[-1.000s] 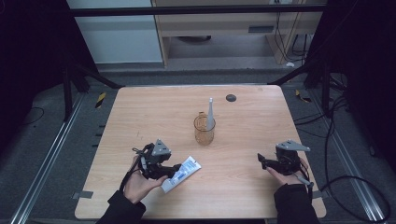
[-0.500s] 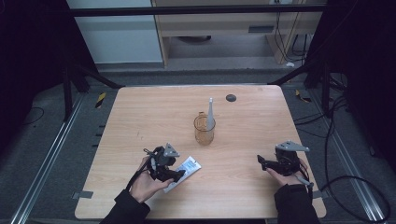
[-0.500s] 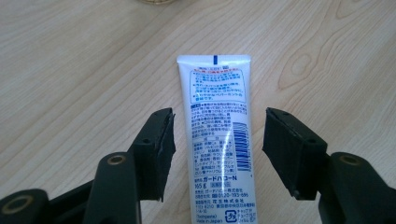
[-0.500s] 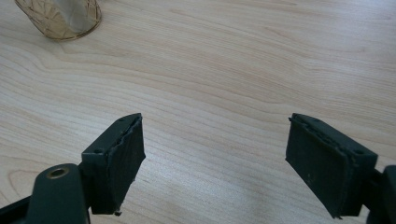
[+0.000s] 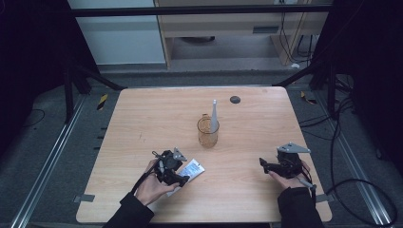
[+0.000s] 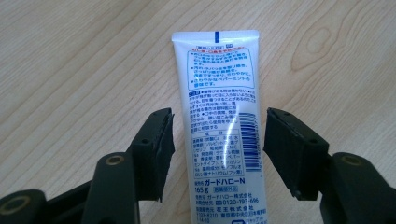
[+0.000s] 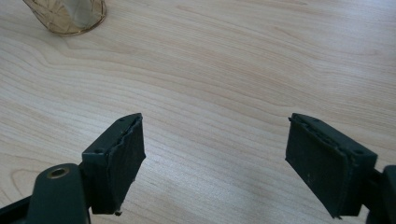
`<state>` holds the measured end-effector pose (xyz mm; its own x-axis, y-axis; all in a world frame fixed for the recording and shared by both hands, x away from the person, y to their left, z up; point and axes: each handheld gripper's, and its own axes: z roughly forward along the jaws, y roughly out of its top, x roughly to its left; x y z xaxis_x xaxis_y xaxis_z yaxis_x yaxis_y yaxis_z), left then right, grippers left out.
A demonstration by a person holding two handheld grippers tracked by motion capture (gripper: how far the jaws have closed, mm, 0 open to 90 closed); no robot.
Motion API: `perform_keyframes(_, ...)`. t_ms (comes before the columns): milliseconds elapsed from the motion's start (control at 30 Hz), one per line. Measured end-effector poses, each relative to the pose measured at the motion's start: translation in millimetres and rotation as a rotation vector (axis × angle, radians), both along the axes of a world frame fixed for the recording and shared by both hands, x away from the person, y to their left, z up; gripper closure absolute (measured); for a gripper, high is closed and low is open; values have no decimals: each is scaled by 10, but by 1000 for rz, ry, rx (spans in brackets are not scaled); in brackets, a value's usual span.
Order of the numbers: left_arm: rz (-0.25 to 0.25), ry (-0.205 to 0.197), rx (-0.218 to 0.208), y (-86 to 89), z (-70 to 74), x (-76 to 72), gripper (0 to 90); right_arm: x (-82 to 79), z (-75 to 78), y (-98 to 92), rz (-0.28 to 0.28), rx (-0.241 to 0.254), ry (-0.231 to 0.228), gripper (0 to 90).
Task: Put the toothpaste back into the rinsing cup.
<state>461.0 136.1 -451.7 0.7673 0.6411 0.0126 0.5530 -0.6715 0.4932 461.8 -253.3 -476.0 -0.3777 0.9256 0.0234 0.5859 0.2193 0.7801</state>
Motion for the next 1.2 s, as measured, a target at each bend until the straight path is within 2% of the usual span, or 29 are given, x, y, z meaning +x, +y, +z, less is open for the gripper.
perform_keyframes(633, -21, 46, 38, -84, -110, 64, 432, 10, -8, -1, -2, -4, 8, 197)
perform_keyframes(1200, 6, 96, 45, -108, -173, 111, 428, 12, -6, 3, -3, 1, 14, 197)
